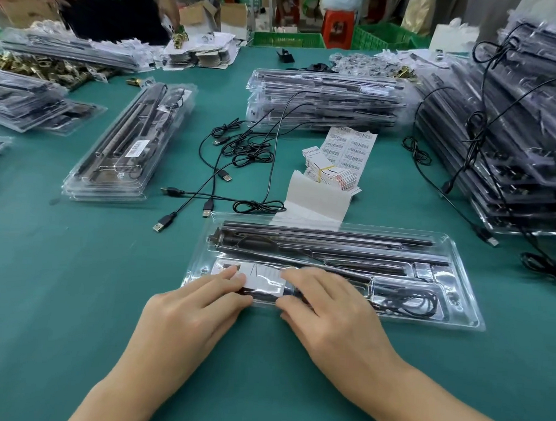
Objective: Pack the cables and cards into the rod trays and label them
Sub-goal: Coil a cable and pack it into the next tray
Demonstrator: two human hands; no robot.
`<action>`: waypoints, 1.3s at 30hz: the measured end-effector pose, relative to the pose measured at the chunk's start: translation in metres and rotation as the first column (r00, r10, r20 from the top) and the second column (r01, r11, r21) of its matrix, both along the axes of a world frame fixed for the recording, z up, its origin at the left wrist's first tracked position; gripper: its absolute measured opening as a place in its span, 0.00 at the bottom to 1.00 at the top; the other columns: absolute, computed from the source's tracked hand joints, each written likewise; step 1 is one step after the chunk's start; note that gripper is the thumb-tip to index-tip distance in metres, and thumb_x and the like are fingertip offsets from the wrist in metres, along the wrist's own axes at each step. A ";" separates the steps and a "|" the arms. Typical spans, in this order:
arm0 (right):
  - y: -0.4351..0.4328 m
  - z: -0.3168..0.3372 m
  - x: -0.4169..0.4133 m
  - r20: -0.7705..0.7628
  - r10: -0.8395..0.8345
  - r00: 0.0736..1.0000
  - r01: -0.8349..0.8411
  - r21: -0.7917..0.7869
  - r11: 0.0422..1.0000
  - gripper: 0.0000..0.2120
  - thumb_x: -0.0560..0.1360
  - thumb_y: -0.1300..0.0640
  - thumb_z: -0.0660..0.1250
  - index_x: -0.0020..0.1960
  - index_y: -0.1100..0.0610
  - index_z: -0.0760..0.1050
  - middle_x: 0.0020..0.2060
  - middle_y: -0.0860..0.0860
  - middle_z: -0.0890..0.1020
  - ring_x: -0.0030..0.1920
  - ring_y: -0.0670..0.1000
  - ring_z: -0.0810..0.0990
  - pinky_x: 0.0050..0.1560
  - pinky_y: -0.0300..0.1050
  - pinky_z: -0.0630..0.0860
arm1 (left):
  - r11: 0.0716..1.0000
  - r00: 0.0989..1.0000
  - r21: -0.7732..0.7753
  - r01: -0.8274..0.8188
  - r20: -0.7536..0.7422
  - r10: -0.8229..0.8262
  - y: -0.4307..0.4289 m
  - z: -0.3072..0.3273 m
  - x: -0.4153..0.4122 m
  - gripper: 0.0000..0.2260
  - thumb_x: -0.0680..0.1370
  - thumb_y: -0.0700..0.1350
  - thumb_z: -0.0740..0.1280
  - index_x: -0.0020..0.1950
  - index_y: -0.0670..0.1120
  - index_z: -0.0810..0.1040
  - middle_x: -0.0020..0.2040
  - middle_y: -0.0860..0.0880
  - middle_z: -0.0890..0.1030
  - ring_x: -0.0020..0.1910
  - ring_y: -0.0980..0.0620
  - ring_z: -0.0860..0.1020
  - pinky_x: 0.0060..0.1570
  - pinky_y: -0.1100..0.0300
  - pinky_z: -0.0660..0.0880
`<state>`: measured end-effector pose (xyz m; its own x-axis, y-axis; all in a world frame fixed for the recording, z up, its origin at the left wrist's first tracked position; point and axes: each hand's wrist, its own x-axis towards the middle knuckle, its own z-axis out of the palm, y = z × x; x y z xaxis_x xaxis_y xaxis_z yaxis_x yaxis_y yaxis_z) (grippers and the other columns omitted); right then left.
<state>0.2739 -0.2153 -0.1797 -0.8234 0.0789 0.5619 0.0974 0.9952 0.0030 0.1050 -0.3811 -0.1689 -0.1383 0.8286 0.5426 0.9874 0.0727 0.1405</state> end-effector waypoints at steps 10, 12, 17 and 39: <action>-0.002 0.004 -0.009 0.133 0.043 0.990 -0.031 -0.095 0.995 0.22 0.73 0.64 0.74 0.65 0.53 0.80 0.59 0.48 0.83 0.61 0.52 0.81 0.60 0.48 0.79 | 0.856 0.749 -0.048 -0.515 0.460 0.476 -0.029 0.015 -0.038 0.04 0.80 0.51 0.71 0.54 0.55 0.83 0.44 0.62 0.81 0.46 0.58 0.78 0.47 0.55 0.73; -0.003 0.006 -0.010 0.117 0.030 0.993 -0.019 -0.092 0.996 0.20 0.72 0.63 0.75 0.63 0.52 0.82 0.57 0.48 0.83 0.60 0.52 0.81 0.58 0.47 0.80 | 0.799 0.591 -0.263 -0.541 0.556 0.584 -0.024 0.020 -0.044 0.02 0.77 0.55 0.72 0.49 0.60 0.84 0.40 0.62 0.81 0.44 0.64 0.78 0.43 0.59 0.72; -0.002 0.009 -0.014 0.094 0.009 0.996 -0.002 -0.078 0.997 0.12 0.72 0.61 0.77 0.54 0.51 0.83 0.48 0.46 0.82 0.50 0.50 0.81 0.44 0.44 0.80 | 0.761 0.464 -0.544 -0.353 0.605 0.648 0.004 0.034 -0.054 0.12 0.72 0.61 0.75 0.39 0.53 0.85 0.35 0.59 0.84 0.38 0.59 0.81 0.36 0.62 0.71; -0.001 0.001 -0.010 -0.088 0.035 0.996 -0.038 -0.026 0.999 0.16 0.73 0.69 0.72 0.57 0.53 0.81 0.56 0.52 0.82 0.57 0.54 0.79 0.53 0.47 0.79 | 0.904 -0.117 -0.427 -0.031 0.900 0.421 0.000 0.040 -0.047 0.06 0.76 0.40 0.72 0.41 0.42 0.77 0.36 0.44 0.79 0.34 0.49 0.82 0.31 0.61 0.77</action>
